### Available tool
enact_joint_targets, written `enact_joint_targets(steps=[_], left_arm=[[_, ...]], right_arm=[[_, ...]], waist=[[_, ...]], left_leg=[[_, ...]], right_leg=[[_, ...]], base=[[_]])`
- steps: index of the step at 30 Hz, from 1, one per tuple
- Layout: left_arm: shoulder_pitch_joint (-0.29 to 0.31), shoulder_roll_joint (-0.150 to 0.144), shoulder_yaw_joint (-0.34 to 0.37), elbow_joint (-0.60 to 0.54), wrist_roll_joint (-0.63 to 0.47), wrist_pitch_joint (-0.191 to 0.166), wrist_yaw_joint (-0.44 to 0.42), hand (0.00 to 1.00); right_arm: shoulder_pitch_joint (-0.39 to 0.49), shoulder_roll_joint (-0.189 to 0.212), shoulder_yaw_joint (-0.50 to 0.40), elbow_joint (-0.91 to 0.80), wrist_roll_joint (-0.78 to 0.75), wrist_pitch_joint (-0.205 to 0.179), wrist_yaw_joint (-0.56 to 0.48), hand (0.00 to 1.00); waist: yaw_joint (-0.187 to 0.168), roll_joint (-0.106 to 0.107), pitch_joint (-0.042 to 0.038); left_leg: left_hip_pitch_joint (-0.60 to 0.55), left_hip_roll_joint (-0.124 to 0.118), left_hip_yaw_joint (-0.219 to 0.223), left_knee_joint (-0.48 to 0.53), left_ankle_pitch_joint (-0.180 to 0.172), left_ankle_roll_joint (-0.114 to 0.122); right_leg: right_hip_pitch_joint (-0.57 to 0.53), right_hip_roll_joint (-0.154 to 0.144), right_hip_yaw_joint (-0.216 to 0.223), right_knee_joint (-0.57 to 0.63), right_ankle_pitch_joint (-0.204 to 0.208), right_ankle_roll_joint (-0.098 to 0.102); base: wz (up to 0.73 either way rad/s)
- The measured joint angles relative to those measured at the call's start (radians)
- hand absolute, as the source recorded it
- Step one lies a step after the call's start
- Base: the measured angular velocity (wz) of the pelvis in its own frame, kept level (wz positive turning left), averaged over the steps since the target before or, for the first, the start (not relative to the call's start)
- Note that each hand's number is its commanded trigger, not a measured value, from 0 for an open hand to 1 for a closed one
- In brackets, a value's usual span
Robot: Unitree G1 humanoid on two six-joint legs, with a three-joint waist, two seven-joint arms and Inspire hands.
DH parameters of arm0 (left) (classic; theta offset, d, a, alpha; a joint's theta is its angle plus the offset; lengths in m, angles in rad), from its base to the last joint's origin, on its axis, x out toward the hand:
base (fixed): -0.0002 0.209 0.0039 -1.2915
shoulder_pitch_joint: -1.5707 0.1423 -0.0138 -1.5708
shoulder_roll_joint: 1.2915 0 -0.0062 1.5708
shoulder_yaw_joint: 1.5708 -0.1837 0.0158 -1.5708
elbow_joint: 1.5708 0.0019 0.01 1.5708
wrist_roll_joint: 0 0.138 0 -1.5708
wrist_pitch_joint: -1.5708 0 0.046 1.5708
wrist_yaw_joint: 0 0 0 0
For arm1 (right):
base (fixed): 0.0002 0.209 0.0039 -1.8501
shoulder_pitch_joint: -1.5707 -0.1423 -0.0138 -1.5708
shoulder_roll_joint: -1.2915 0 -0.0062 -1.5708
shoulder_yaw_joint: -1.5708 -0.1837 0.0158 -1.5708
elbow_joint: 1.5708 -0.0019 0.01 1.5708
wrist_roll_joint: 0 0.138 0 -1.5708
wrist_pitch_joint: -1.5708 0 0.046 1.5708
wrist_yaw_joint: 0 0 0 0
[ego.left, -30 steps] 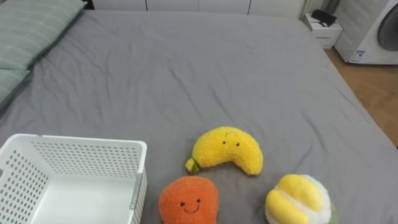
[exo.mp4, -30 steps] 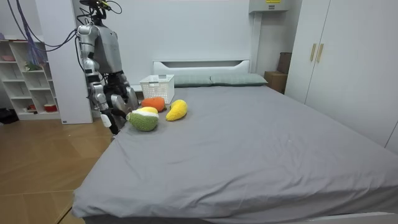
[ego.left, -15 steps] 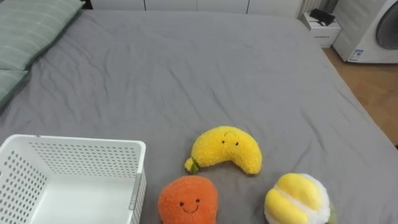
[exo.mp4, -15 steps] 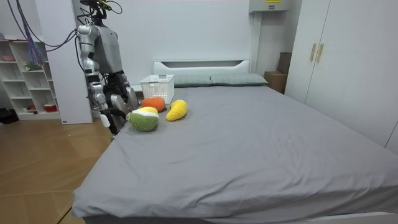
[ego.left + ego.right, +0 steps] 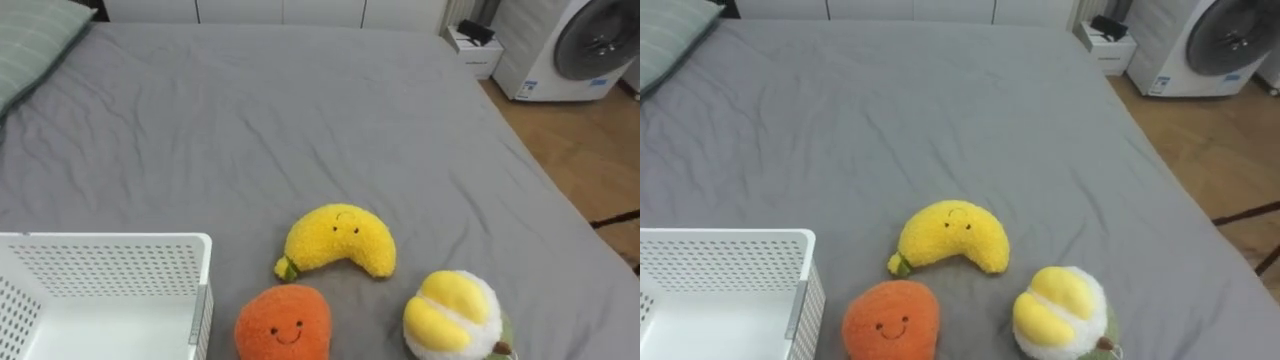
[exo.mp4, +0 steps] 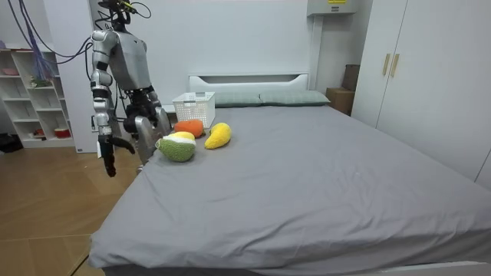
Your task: Collect toys from the bed
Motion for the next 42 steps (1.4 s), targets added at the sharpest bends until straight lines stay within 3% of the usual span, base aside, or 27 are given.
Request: enact_joint_targets(steps=[6, 9, 15, 19, 25, 32, 38, 42], left_arm=[[-0.015, 0.018, -0.039, -0.021, 0.021, -0.001, -0.006, 0.0], [-0.016, 0.018, -0.039, -0.022, 0.025, -0.001, -0.013, 0.0], [-0.027, 0.014, -0.057, -0.034, 0.049, 0.0, -0.012, 0.0], [-0.021, 0.012, -0.066, -0.048, 0.067, 0.001, -0.01, 0.0], [-0.017, 0.01, -0.08, -0.051, 0.109, 0.001, -0.011, 0.0], [-0.017, 0.01, -0.095, -0.057, 0.111, 0.027, -0.016, 0.0], [-0.023, 0.009, -0.094, -0.056, 0.152, 0.039, -0.022, 0.0], [-0.013, 0.009, -0.093, -0.055, 0.178, 0.055, -0.022, 0.0]], right_arm=[[-0.077, -0.037, 0.001, -0.237, -0.131, -0.003, -0.119, 0.0], [-0.098, -0.037, 0.004, -0.309, -0.167, -0.01, -0.146, 0.0], [-0.089, -0.036, 0.036, -0.619, -0.408, -0.023, -0.208, 0.0], [-0.085, -0.036, 0.081, -0.765, -0.585, -0.024, -0.193, 0.0], [-0.092, -0.036, 0.15, -0.88, -0.733, -0.021, -0.134, 0.0], [-0.095, -0.036, 0.205, -0.883, -0.983, -0.016, -0.054, 0.0], [-0.095, -0.036, 0.226, -0.831, -1.065, -0.007, 0.053, 0.0], [-0.092, -0.035, 0.24, -0.814, -1.118, 0.029, 0.127, 0.0]], waist=[[-0.014, -0.028, -0.0001], [-0.01, -0.029, -0.0017], [0.0, -0.023, -0.0016], [0.007, -0.02, -0.0022], [0.022, -0.014, -0.0004], [0.045, -0.016, -0.0041], [0.052, -0.017, -0.0041], [0.06, -0.022, -0.0047]], left_leg=[[-0.022, 0.005, 0.018, 0.006, 0.0, -0.001], [-0.023, 0.007, 0.027, 0.004, 0.001, -0.001], [-0.036, 0.008, 0.032, -0.002, 0.002, -0.003], [-0.034, 0.009, 0.032, -0.006, 0.003, -0.003], [-0.034, 0.01, 0.03, -0.007, 0.004, -0.004], [-0.036, 0.01, 0.029, -0.002, 0.004, -0.003], [-0.032, 0.01, 0.019, 0.002, 0.004, -0.003], [-0.037, 0.008, 0.01, 0.002, 0.003, -0.003]], right_leg=[[-0.031, 0.006, 0.015, 0.001, 0.009, -0.003], [-0.038, 0.009, 0.025, -0.002, 0.015, -0.004], [-0.053, 0.01, 0.024, 0.0, 0.016, -0.005], [-0.05, 0.01, 0.022, -0.001, 0.016, -0.005], [-0.037, 0.009, 0.012, 0.001, 0.017, -0.006], [-0.04, 0.008, 0.014, 0.001, 0.017, -0.006], [-0.035, 0.005, -0.003, -0.001, 0.017, -0.006], [-0.033, 0.001, -0.008, -0.001, 0.016, -0.006]], base=[[-0.08], [-0.1], [-0.01], [0.01], [0.01], [0.0], [0.05], [0.05]])
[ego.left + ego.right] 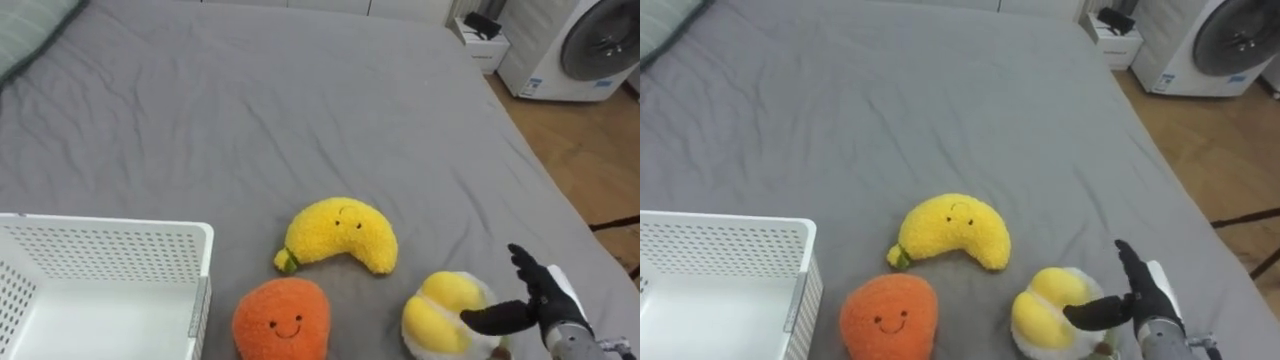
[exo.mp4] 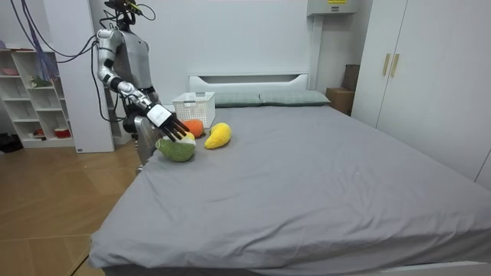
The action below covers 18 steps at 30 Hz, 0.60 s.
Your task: Collect toys from the bed
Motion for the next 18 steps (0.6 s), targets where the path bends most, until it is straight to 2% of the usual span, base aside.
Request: enact_joint_targets(steps=[2, 7, 11, 12, 13, 14, 15, 18], left_arm=[[0.006, 0.002, 0.0, 0.0, 0.001, 0.014, 0.0, 0.0], [0.022, 0.002, -0.003, -0.016, 0.02, 0.024, 0.0, 0.0], [0.023, 0.004, -0.001, -0.041, 0.038, 0.037, 0.001, 0.0], [0.023, 0.005, -0.001, -0.052, 0.04, 0.038, 0.001, 0.0], [0.022, 0.005, -0.001, -0.057, 0.04, 0.038, 0.001, 0.0], [0.021, 0.005, -0.001, -0.063, 0.042, 0.038, 0.001, 0.0], [0.018, 0.005, -0.002, -0.063, 0.046, 0.039, 0.001, 0.0], [0.018, 0.005, -0.002, -0.063, 0.051, 0.04, 0.002, 0.0]], right_arm=[[0.0, 0.002, 0.001, 0.022, -0.032, 0.007, 0.035, 0.0], [-0.005, 0.002, 0.038, 0.108, -0.096, 0.017, 0.083, 0.0], [-0.005, 0.002, 0.046, 0.18, -0.135, 0.025, 0.105, 0.0], [-0.005, 0.001, 0.045, 0.184, -0.147, 0.028, 0.106, 0.13], [-0.005, 0.001, 0.045, 0.184, -0.148, 0.028, 0.107, 0.4], [-0.006, 0.001, 0.045, 0.187, -0.148, 0.027, 0.11, 0.85], [-0.008, 0.001, 0.045, 0.199, -0.148, 0.027, 0.11, 1.0], [-0.01, 0.001, 0.041, 0.218, -0.149, 0.031, 0.103, 1.0]], waist=[[0.002, -0.006, 0.0008], [0.011, -0.025, 0.0009], [0.032, -0.026, 0.0012], [0.033, -0.026, 0.0012], [0.033, -0.026, 0.0012], [0.034, -0.026, 0.0012], [0.034, -0.025, 0.0011], [0.034, -0.025, 0.0011]], left_leg=[[0.001, -0.001, -0.009, 0.0, 0.0, 0.0], [0.001, -0.004, -0.033, 0.009, 0.0, 0.0], [-0.001, -0.006, -0.037, 0.008, 0.0, 0.0], [-0.001, -0.006, -0.037, 0.008, 0.0, 0.0], [-0.001, -0.006, -0.037, 0.008, 0.0, 0.0], [0.0, -0.006, -0.037, 0.008, 0.0, 0.0], [0.002, -0.006, -0.037, 0.008, 0.0, 0.0], [0.004, -0.006, -0.04, 0.009, 0.0, 0.0]], right_leg=[[0.014, -0.005, -0.008, -0.003, -0.003, 0.0], [0.018, -0.008, -0.026, -0.004, -0.011, 0.001], [0.018, -0.009, -0.034, -0.005, -0.012, 0.002], [0.018, -0.01, -0.034, -0.005, -0.012, 0.002], [0.018, -0.01, -0.035, -0.005, -0.012, 0.002], [0.02, -0.01, -0.034, -0.006, -0.012, 0.002], [0.022, -0.01, -0.033, -0.007, -0.012, 0.002], [0.029, -0.008, -0.033, -0.019, -0.011, 0.002]], base=[[0.14], [0.16], [0.01], [0.0], [0.0], [0.0], [0.0], [0.0]])
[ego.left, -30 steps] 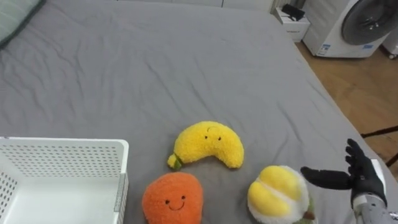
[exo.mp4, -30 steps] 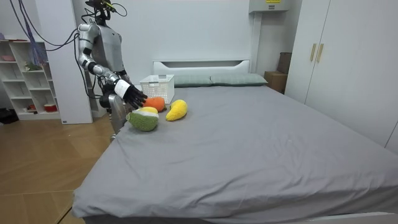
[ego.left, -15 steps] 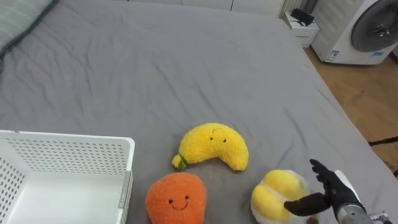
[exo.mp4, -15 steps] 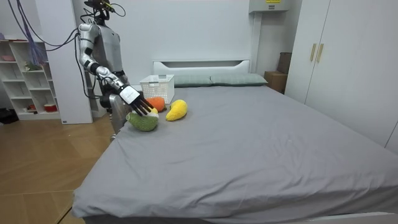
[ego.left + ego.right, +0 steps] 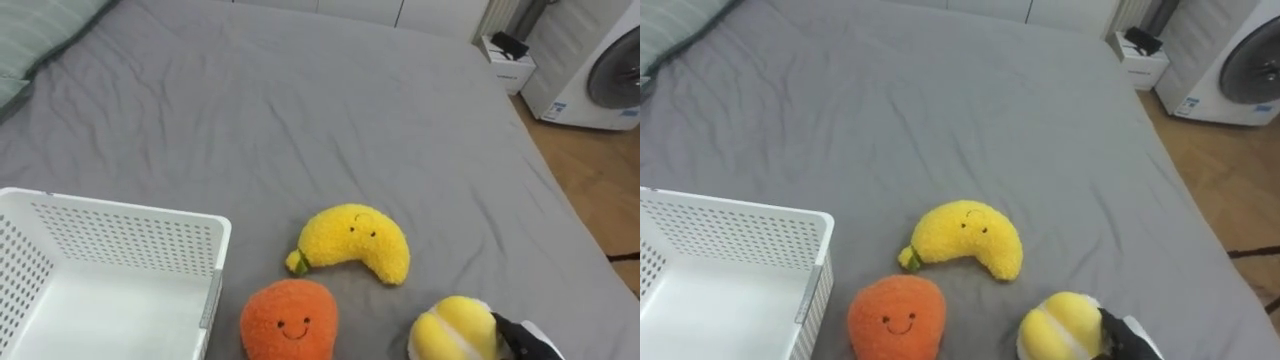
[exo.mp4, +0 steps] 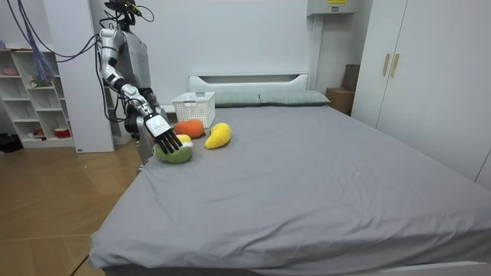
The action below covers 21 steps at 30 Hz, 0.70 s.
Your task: Collect toys from the bed
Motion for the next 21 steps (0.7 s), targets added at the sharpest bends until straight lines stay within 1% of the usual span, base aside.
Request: enact_joint_targets(steps=[5, 7, 10, 12, 15, 19, 21], left_arm=[[0.002, 0.0, -0.002, 0.001, 0.009, 0.006, 0.004, 0.0], [0.001, 0.0, -0.008, 0.004, 0.009, 0.01, 0.004, 0.0], [0.001, 0.0, -0.01, 0.007, 0.009, 0.015, 0.003, 0.0], [0.001, -0.002, -0.01, 0.007, 0.008, 0.019, 0.003, 0.0], [0.0, -0.002, -0.01, 0.01, 0.006, 0.02, 0.004, 0.0], [0.0, -0.004, -0.034, 0.01, 0.007, 0.02, 0.004, 0.0], [0.0, -0.004, -0.046, 0.004, 0.006, 0.02, 0.004, 0.0]], right_arm=[[-0.001, -0.001, -0.02, 0.022, 0.002, 0.007, -0.058, 1.0], [-0.007, 0.0, -0.016, 0.045, 0.002, 0.008, -0.079, 1.0], [-0.01, 0.0, -0.006, 0.066, 0.002, 0.008, -0.1, 1.0], [-0.009, 0.0, 0.003, 0.076, 0.002, 0.01, -0.109, 1.0], [-0.009, 0.0, 0.021, 0.075, 0.002, 0.008, -0.123, 1.0], [-0.011, 0.0, 0.027, 0.068, 0.002, -0.004, -0.157, 1.0], [-0.011, 0.0, 0.029, 0.054, 0.002, -0.004, -0.172, 1.0]], waist=[[0.002, 0.002, -0.0007], [0.004, 0.005, -0.0017], [0.006, 0.013, -0.001], [0.013, 0.02, -0.0004], [0.02, 0.022, -0.0006], [0.019, 0.023, -0.0004], [0.018, 0.023, -0.0002]], left_leg=[[0.002, 0.001, -0.001, 0.001, 0.0, 0.0], [0.003, 0.002, -0.001, 0.001, 0.0, -0.001], [0.006, 0.003, -0.001, -0.002, -0.001, -0.002], [0.005, 0.003, -0.001, -0.003, -0.001, -0.002], [0.002, 0.003, -0.001, -0.001, -0.001, -0.002], [-0.007, -0.001, -0.02, 0.01, -0.001, -0.002], [-0.01, -0.002, -0.026, 0.01, -0.001, -0.002]], right_leg=[[0.005, 0.006, -0.009, 0.002, 0.002, -0.001], [0.005, 0.006, -0.009, 0.004, 0.002, -0.001], [0.007, 0.007, -0.01, 0.008, 0.002, -0.001], [0.006, 0.007, -0.01, 0.009, 0.001, -0.002], [0.005, 0.007, -0.009, 0.004, 0.001, -0.002], [0.005, 0.004, -0.021, 0.001, -0.001, -0.001], [0.006, 0.004, -0.024, 0.0, -0.001, -0.001]], base=[[0.0], [0.0], [0.0], [0.0], [0.01], [0.11], [0.08]])
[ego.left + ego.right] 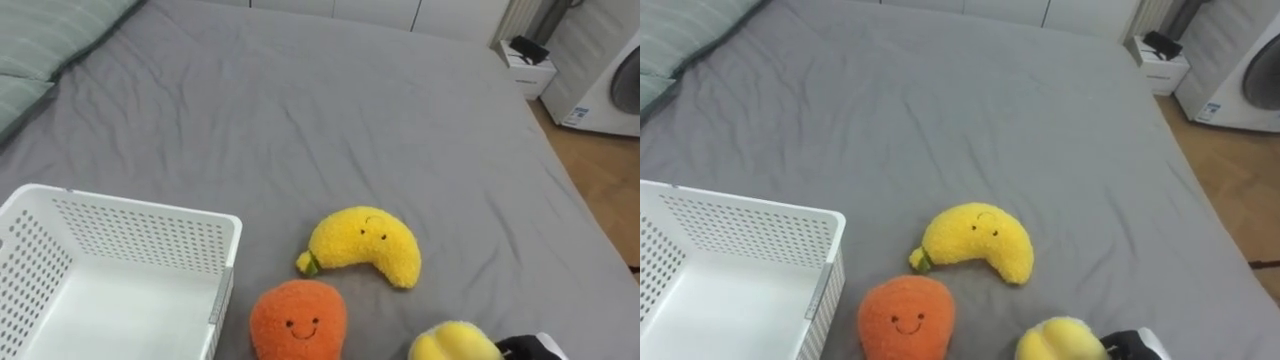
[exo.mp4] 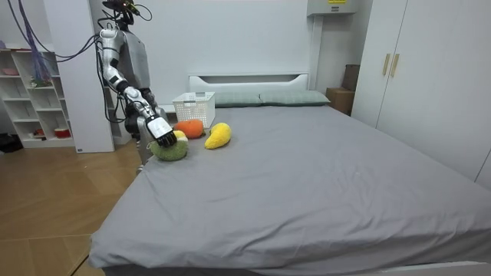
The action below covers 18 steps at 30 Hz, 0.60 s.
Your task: Collect toys from the bed
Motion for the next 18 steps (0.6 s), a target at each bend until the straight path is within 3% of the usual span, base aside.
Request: enact_joint_targets(steps=[6, 11, 15, 18], left_arm=[[-0.021, 0.0, 0.001, -0.01, -0.003, -0.017, 0.004, 0.0], [-0.046, -0.001, 0.008, -0.008, -0.004, -0.051, 0.0, 0.0], [-0.051, -0.007, 0.02, -0.012, -0.004, -0.081, -0.003, 0.0], [-0.055, -0.014, 0.029, -0.008, -0.024, -0.098, -0.002, 0.0]], right_arm=[[0.0, 0.0, 0.0, -0.083, 0.0, -0.009, -0.03, 1.0], [0.0, 0.0, -0.003, -0.282, 0.005, -0.012, -0.029, 1.0], [-0.004, -0.001, -0.021, -0.429, 0.015, -0.045, -0.029, 1.0], [-0.022, -0.006, -0.034, -0.507, 0.035, -0.046, -0.029, 1.0]], waist=[[-0.003, 0.009, 0.0011], [-0.007, 0.012, 0.0109], [-0.018, 0.005, 0.0064], [-0.018, 0.004, 0.0064]], left_leg=[[-0.009, -0.001, -0.006, 0.0, 0.0, 0.0], [-0.011, 0.0, 0.005, -0.002, 0.0, 0.0], [-0.013, -0.001, 0.006, -0.005, 0.001, 0.001], [-0.01, -0.001, 0.009, -0.011, 0.002, 0.002]], right_leg=[[-0.001, -0.002, -0.013, 0.001, 0.0, 0.0], [-0.01, -0.002, 0.006, 0.006, 0.0, 0.0], [-0.021, -0.003, 0.008, 0.01, 0.0, 0.0], [-0.023, -0.003, 0.011, 0.017, -0.001, 0.001]], base=[[0.03], [-0.07], [-0.01], [-0.03]])
